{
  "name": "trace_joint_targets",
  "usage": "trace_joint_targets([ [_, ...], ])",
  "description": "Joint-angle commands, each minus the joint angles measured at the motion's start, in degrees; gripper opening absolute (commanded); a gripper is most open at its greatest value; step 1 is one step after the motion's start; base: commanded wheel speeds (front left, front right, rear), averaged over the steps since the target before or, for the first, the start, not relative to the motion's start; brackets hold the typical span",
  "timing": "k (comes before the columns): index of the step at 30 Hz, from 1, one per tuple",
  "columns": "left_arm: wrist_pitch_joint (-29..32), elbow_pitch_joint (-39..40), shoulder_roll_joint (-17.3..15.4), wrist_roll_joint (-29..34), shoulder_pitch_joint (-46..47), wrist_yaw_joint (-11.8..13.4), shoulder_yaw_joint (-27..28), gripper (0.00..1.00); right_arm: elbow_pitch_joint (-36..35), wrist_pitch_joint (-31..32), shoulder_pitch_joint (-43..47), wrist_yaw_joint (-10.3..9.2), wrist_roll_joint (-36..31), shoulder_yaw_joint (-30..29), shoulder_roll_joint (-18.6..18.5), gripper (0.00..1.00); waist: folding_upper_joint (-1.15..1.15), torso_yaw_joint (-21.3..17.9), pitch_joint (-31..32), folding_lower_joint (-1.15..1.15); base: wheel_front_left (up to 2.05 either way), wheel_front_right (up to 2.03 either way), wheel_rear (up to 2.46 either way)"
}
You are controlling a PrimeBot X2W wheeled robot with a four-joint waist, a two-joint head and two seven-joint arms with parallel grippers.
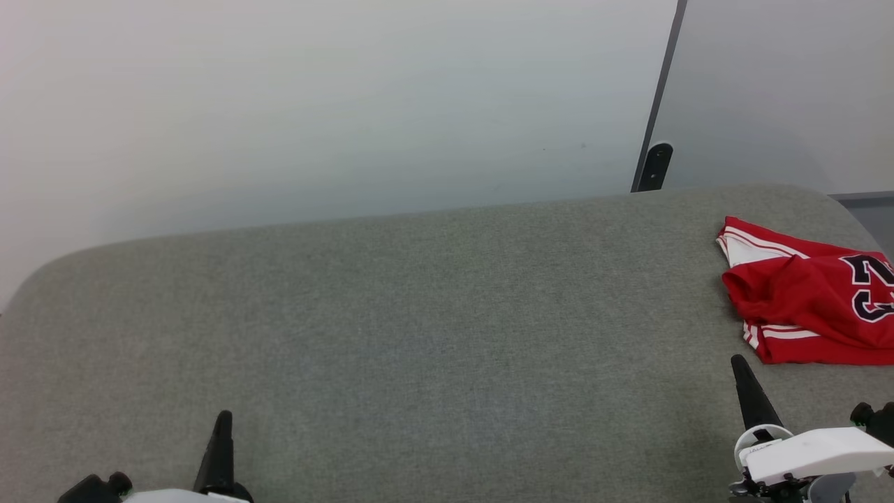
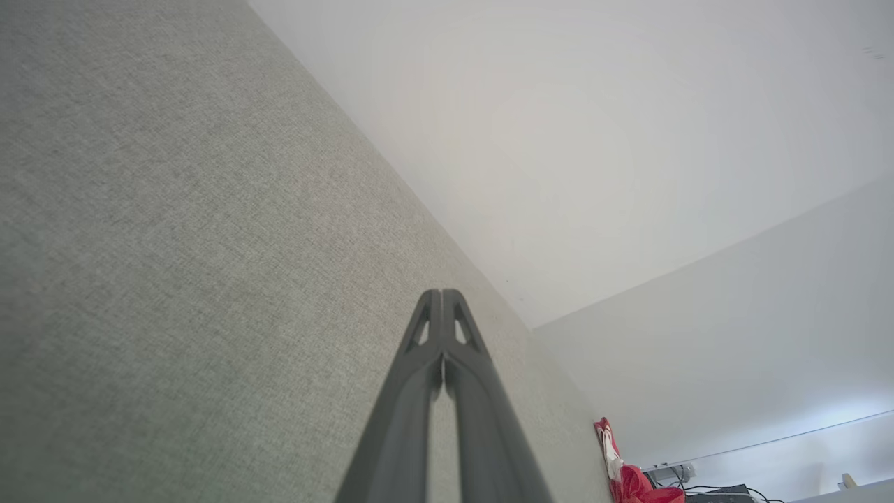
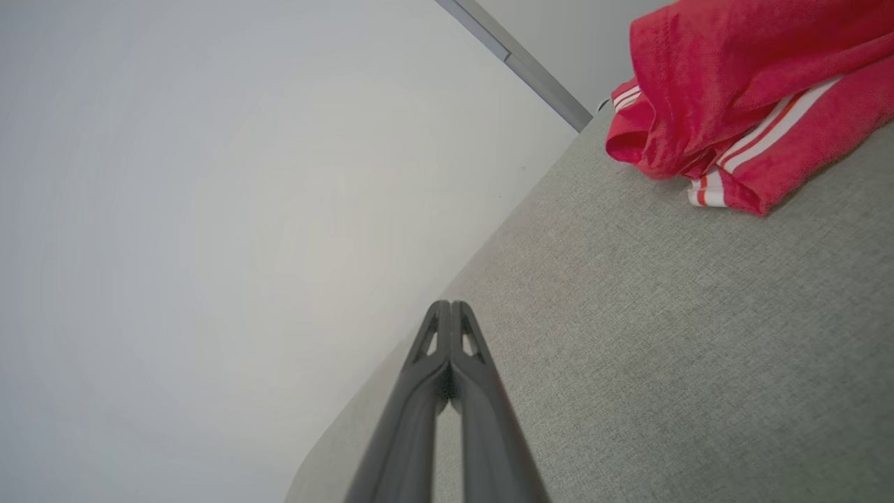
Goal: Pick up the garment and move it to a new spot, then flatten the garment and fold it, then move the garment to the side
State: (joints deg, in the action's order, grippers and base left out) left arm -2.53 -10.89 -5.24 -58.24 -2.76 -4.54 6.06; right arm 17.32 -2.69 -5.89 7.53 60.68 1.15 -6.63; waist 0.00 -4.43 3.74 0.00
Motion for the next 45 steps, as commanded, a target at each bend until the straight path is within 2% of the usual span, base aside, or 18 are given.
trace_joint_targets([
  [1, 0.3, 0.3, -0.1, -1.8, 1.4, -0.3, 0.3, 0.0, -0.9, 0.4, -1.0, -0.03, 1.8, -0.6, 0.2, 0.0, 0.0, 0.1, -0.1, 0.0, 0.0, 0.0, 0.0],
  [45, 6.5, -2.1, 1.6, -24.2, 6.9, -2.3, 0.5, 0.0, -2.7, 6.7, -0.7, -0.06, 22.6, -5.7, 2.7, 0.0, 0.0, 2.8, -2.5, 0.0, 0.0, 0.0, 0.0],
])
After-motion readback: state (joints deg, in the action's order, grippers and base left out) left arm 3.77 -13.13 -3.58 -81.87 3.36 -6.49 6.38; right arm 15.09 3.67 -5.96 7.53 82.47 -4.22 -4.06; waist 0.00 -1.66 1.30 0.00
